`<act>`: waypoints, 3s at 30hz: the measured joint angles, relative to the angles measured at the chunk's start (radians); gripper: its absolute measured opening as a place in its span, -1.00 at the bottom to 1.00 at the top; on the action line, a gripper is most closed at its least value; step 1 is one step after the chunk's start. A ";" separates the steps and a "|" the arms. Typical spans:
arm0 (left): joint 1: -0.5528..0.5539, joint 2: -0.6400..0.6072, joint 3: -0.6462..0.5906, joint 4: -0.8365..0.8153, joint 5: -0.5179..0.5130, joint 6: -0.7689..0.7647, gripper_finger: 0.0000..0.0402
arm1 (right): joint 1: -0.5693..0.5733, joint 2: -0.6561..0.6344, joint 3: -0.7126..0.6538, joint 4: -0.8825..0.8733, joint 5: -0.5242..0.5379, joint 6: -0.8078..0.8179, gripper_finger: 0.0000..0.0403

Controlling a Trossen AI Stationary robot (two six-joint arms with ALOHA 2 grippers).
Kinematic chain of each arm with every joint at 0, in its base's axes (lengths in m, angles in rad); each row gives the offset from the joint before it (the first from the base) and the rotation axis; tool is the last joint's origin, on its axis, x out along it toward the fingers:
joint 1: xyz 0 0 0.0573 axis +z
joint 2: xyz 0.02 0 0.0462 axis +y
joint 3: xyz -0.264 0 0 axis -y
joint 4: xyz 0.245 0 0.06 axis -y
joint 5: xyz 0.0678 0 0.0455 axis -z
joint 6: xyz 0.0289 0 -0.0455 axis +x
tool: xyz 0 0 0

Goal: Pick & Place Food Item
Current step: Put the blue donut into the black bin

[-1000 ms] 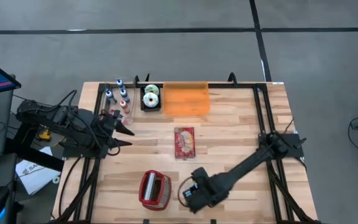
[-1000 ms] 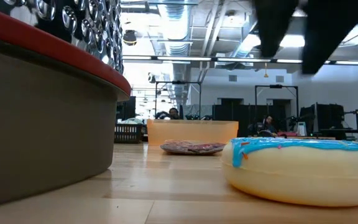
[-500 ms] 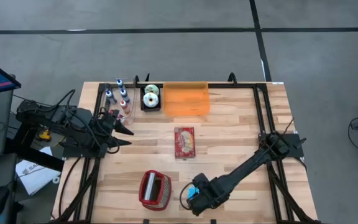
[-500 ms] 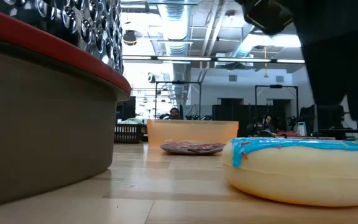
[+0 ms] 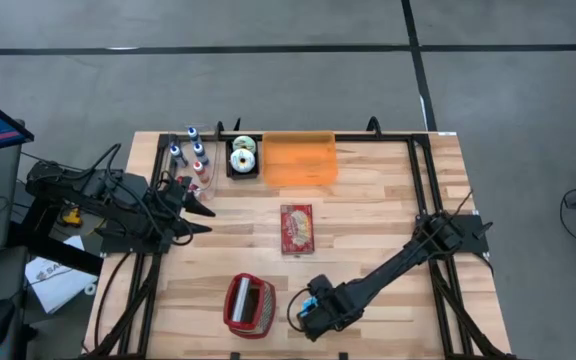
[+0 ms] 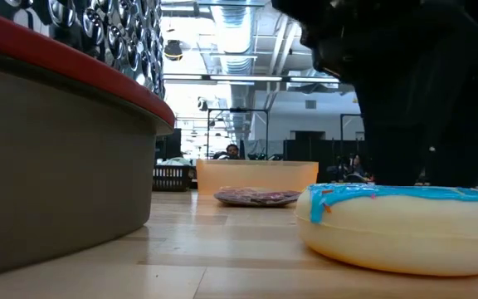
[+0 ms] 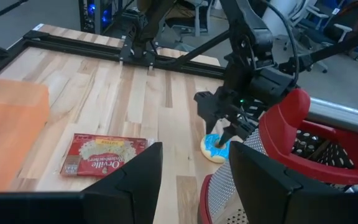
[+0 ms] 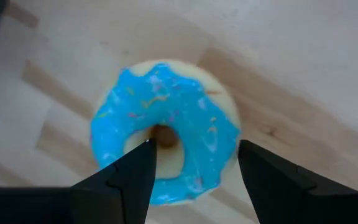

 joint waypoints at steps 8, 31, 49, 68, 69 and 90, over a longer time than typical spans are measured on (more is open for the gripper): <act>0.000 0.000 0.000 0.000 0.000 0.001 -0.10 | 0.004 -0.001 -0.055 0.038 -0.002 0.047 0.07; 0.000 0.003 0.000 0.005 -0.062 0.004 -0.10 | -0.098 -0.105 -0.060 -0.033 0.212 -0.026 -0.42; 0.139 0.248 -0.001 0.424 -0.228 0.082 -0.03 | -0.475 -0.517 -0.059 0.057 0.507 -0.608 -0.41; 0.496 0.345 -0.002 0.628 0.091 -0.183 0.07 | -0.661 -0.538 -0.058 0.451 0.363 -0.868 -0.41; 0.496 0.358 0.000 0.654 0.095 -0.185 0.06 | -0.661 -0.538 -0.058 0.451 0.362 -0.872 -0.41; 0.540 0.455 0.000 0.756 0.111 -0.315 -0.41 | -0.659 -0.537 -0.059 0.475 0.368 -0.882 -0.41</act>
